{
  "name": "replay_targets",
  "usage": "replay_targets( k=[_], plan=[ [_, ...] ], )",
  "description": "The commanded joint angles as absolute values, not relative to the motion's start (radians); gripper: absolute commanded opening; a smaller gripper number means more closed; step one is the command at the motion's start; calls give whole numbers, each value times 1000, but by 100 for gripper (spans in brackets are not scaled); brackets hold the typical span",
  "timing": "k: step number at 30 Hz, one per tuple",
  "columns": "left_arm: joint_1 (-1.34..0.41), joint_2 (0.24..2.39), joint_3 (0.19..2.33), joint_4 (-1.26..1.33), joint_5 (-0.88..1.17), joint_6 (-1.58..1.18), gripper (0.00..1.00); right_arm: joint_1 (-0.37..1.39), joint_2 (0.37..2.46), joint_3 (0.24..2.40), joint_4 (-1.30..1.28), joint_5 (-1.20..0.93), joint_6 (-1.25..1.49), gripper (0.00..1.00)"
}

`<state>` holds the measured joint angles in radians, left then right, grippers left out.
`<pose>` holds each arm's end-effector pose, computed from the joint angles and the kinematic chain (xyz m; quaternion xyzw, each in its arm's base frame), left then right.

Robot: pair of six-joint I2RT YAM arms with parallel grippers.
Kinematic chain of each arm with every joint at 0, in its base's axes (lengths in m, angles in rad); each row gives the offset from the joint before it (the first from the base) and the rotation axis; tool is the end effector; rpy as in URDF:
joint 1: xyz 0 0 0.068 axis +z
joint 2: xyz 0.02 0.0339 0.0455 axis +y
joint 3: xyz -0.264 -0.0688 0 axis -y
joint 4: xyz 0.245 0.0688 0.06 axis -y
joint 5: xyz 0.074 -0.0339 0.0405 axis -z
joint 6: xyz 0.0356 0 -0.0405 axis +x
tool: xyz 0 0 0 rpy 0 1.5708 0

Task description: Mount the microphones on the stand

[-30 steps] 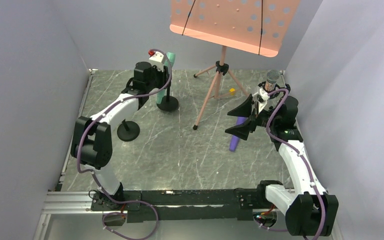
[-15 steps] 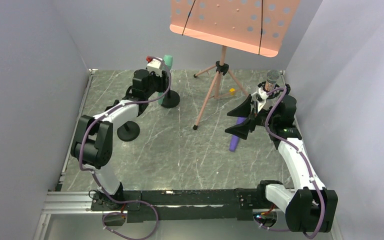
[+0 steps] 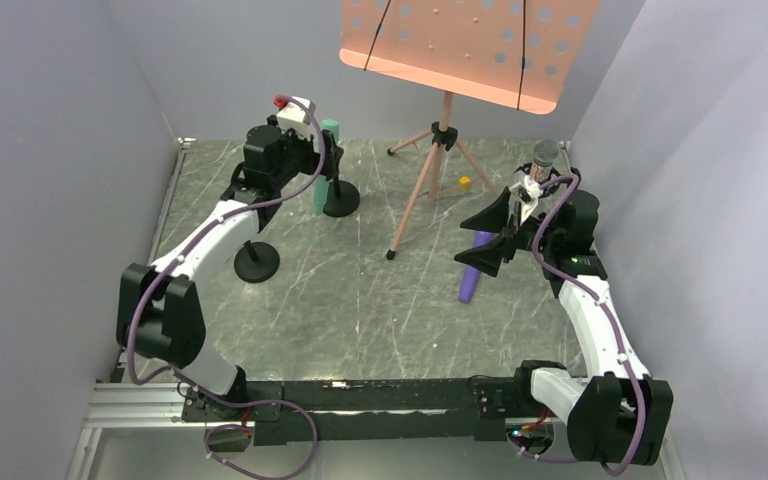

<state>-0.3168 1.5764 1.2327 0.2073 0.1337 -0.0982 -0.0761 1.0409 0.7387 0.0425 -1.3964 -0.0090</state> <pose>0.3602 -0.1231 0.3366 0.1257 0.7427 -0.1844 0.6314 0.2178 0.0186 0.3051 -0.3713 0.6200 0.4893 0.4882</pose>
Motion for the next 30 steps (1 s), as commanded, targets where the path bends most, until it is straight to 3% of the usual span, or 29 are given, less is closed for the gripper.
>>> replay_targets(
  k=[1, 16, 22, 26, 30],
  plan=[
    [-313, 1428, 1263, 113, 119, -88, 99, -90, 1023, 756, 42, -1426, -41, 100],
    [-296, 904, 1160, -264, 35, -94, 99, -120, 996, 767, -58, -1378, -139, 100],
    [-260, 759, 1159, -529, 123, -182, 99, -126, 986, 768, -51, -1385, -129, 100],
    [-258, 696, 1086, -615, 58, -219, 99, -126, 990, 761, -37, -1387, -119, 100],
    [-256, 706, 1053, -696, -128, -176, 85, -126, 989, 759, -32, -1389, -115, 100]
  ],
)
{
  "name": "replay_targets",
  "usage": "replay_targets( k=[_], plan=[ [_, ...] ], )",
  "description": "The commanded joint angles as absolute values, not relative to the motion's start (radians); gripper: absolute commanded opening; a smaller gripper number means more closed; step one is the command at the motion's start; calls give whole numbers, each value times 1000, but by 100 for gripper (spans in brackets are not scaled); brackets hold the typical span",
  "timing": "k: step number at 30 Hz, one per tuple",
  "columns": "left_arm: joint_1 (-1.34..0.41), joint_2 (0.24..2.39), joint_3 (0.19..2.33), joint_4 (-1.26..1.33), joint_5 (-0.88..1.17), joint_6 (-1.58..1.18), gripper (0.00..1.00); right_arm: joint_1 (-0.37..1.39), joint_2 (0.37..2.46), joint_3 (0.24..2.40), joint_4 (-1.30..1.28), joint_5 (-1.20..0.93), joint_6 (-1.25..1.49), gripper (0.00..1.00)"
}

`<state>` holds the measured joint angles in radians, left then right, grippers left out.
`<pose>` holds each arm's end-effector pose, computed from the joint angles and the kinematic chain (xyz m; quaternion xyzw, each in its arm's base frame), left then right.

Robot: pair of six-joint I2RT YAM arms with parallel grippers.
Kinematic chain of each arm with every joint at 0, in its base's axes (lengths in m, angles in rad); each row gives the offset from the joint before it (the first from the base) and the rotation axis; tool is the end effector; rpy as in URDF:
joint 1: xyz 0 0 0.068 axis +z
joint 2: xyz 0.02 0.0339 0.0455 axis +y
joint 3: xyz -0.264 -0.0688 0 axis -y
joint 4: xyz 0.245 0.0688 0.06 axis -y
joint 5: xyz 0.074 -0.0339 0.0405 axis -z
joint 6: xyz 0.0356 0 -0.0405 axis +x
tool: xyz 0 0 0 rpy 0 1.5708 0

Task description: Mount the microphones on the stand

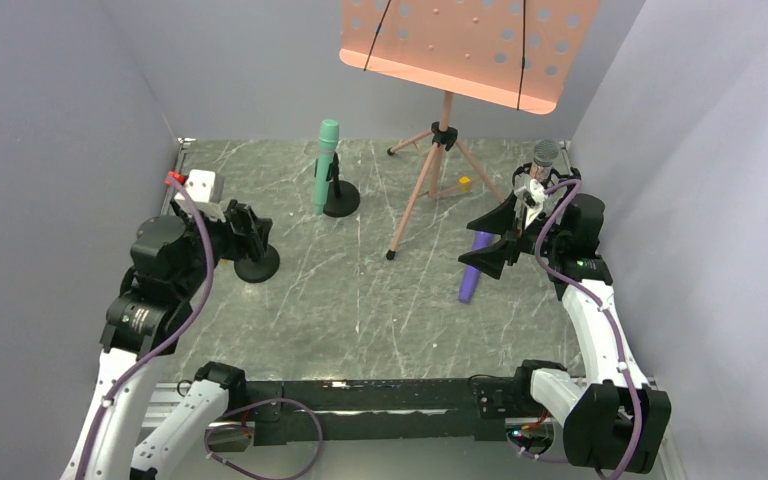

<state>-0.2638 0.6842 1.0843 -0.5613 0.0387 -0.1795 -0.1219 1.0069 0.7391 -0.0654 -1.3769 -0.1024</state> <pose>0.1211 -0.0341 0.4135 0.0446 0.7604 -0.1568 0.6287 0.2102 0.0094 0.3032 -0.3624 0.6326 0.4642 0.5030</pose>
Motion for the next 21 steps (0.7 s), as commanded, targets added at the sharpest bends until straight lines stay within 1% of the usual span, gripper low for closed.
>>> replay_targets(
  k=[1, 4, 5, 7, 8, 11, 13, 15, 19, 20, 21],
  plan=[
    [-255, 709, 1042, -693, -150, -165, 84, -126, 987, 759, -31, -1389, -115, 100],
    [-241, 727, 1017, -664, -153, -153, 83, -126, 987, 759, -31, -1392, -112, 100],
    [-237, 732, 1007, -650, -154, -152, 85, -125, 985, 759, -31, -1393, -113, 100],
    [-213, 732, 974, -610, -159, -150, 94, -126, 982, 761, -31, -1396, -112, 100],
    [-184, 732, 962, -592, -145, -154, 98, -126, 981, 760, -31, -1397, -112, 100],
    [-20, 758, 960, -569, 31, -145, 99, -126, 977, 756, -18, -1401, -99, 100],
    [91, 780, 961, -551, 80, -134, 99, -126, 978, 756, -8, -1408, -89, 100],
    [159, 805, 965, -537, 130, -127, 99, -127, 974, 756, -5, -1411, -84, 100],
    [218, 878, 961, -488, 250, -108, 93, -126, 973, 756, -5, -1411, -77, 100],
    [229, 904, 962, -480, 297, -88, 90, -126, 973, 757, -5, -1411, -77, 100],
    [240, 930, 959, -473, 347, -69, 84, -126, 973, 758, -5, -1411, -77, 100]
  ],
)
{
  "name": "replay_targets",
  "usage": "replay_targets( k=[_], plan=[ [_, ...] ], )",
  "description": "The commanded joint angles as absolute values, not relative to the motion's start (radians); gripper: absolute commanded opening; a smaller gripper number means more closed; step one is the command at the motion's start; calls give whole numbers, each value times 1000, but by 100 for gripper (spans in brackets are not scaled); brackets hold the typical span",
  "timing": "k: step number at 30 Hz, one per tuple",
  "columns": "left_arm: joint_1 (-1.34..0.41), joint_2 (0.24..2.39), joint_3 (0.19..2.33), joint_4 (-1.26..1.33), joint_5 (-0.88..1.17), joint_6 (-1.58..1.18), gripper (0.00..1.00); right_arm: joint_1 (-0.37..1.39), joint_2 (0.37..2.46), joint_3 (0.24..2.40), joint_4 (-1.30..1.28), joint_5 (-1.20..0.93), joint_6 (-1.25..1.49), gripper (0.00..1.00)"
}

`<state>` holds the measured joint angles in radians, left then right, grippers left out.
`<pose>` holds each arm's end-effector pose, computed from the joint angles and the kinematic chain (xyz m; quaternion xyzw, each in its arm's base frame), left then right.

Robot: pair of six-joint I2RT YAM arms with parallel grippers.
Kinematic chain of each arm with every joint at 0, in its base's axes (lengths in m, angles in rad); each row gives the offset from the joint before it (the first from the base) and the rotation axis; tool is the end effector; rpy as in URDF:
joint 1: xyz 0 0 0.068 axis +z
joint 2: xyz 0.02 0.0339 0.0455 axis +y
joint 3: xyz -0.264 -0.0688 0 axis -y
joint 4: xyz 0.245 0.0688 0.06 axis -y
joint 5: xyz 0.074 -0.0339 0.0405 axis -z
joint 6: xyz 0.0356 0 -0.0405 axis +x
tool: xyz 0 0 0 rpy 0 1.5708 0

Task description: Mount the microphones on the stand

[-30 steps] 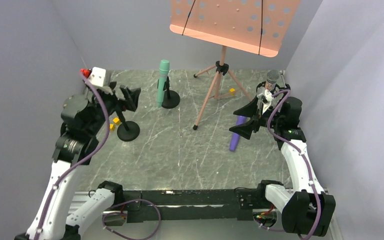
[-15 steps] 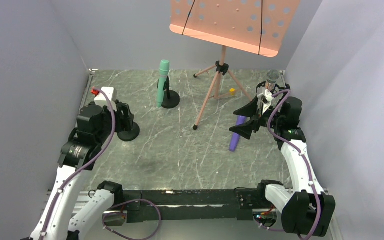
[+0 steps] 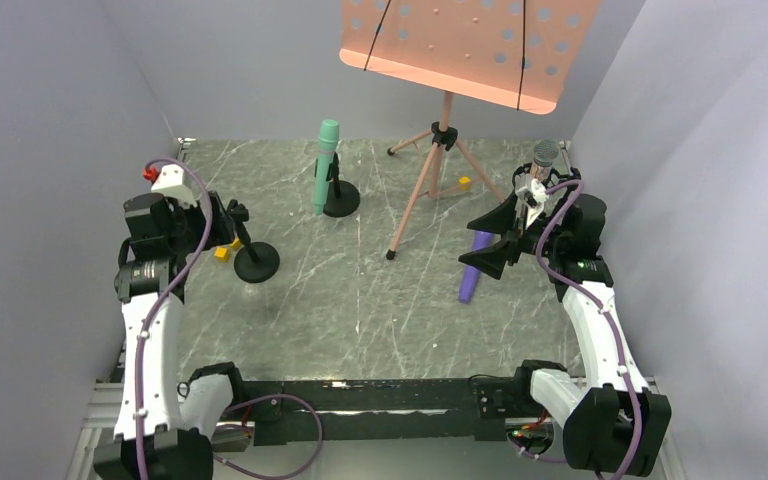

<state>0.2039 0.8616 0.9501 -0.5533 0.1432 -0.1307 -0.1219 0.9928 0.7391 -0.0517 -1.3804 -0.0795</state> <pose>0.1817 0.0324 0.3463 -0.1043 0.8432 -0.0417 0.5258 0.2077 0.0098 0.3069 -0.3632 0.6297 0.4650 0.5053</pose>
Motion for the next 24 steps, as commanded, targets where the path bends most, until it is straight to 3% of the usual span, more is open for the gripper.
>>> replay_targets(
  k=[1, 3, 9, 14, 16, 18, 24],
  plan=[
    [249, 949, 958, -465, 377, -58, 82, -126, 973, 758, -5, -1410, -77, 100],
    [268, 974, 951, -442, 429, -33, 72, -126, 973, 758, -5, -1412, -76, 100],
    [285, 1033, 932, -337, 544, 37, 58, -126, 968, 758, -5, -1420, -67, 100],
    [286, 1050, 919, -308, 620, 72, 34, -126, 967, 755, -5, -1425, -62, 100],
    [285, 1039, 918, -327, 623, 84, 16, -126, 968, 753, 28, -1429, -51, 100],
    [285, 1023, 925, -352, 619, 101, 7, -126, 967, 753, 30, -1431, -49, 100],
    [228, 889, 895, -282, 767, 61, 1, -127, 968, 759, 7, -1423, -74, 100]
  ],
)
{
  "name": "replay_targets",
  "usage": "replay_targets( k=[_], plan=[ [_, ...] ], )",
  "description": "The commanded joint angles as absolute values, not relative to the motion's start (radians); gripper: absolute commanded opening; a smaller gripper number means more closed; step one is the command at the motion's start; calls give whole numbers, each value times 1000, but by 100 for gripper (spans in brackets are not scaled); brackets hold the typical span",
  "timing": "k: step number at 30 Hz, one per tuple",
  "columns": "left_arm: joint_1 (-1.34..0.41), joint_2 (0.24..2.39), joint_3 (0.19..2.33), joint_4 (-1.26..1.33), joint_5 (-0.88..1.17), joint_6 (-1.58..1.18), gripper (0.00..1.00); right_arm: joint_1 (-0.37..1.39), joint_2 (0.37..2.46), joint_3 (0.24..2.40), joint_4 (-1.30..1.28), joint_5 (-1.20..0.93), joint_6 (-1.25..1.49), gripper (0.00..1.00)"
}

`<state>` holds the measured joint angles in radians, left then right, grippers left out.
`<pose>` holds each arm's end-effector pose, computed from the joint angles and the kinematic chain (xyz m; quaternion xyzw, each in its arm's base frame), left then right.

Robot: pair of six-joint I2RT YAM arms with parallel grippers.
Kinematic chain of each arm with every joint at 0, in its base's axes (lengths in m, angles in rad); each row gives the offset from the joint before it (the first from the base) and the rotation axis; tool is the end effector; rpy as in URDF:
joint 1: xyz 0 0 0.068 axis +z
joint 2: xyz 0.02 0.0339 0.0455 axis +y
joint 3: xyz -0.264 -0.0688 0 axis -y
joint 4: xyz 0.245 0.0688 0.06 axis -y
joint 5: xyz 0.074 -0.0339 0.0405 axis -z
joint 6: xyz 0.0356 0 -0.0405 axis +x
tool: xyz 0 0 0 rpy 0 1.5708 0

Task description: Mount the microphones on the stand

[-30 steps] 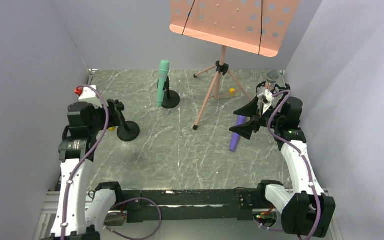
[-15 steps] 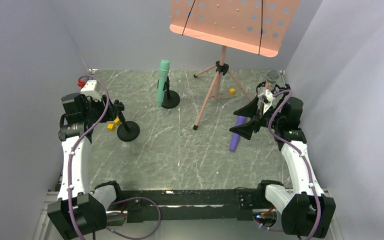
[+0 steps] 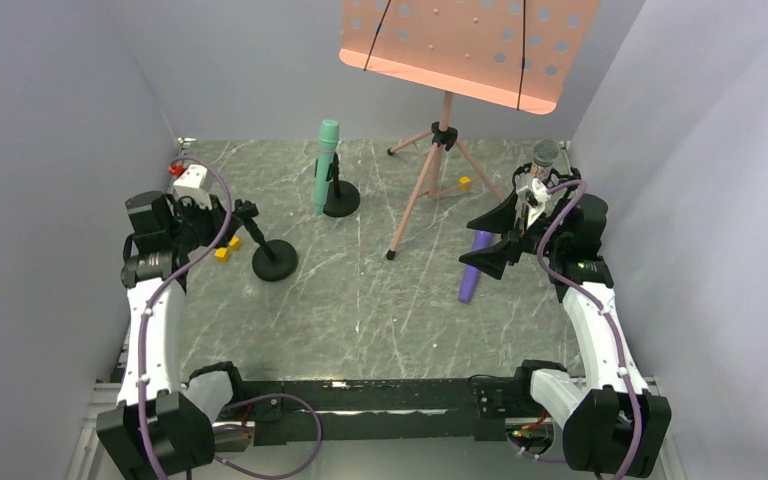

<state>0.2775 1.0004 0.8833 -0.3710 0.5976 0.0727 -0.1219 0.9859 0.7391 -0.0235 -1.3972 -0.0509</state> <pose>0.2162 0.0408 0.3182 0.0672 0.8303 -0.1626 0.5289 0.2065 0.0100 0.3105 -0.3675 0.6229 0.4700 0.5060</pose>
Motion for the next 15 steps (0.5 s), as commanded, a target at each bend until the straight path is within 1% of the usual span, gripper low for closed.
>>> replay_targets(
  k=[1, 5, 9, 10, 15],
  plan=[
    [198, 873, 904, -293, 786, 67, 1, -127, 969, 762, -9, -1418, -88, 100],
    [2, 830, 955, -367, 797, 103, 0, -132, 974, 776, -66, -1405, -135, 100],
    [-226, 815, 972, -331, 726, 89, 0, -153, 977, 791, -115, -1386, -187, 100],
    [-298, 821, 975, -311, 699, 90, 0, -163, 979, 797, -153, -1375, -217, 100],
    [-530, 928, 1025, -253, 549, 121, 0, -218, 980, 824, -271, -1291, -351, 100]
  ],
)
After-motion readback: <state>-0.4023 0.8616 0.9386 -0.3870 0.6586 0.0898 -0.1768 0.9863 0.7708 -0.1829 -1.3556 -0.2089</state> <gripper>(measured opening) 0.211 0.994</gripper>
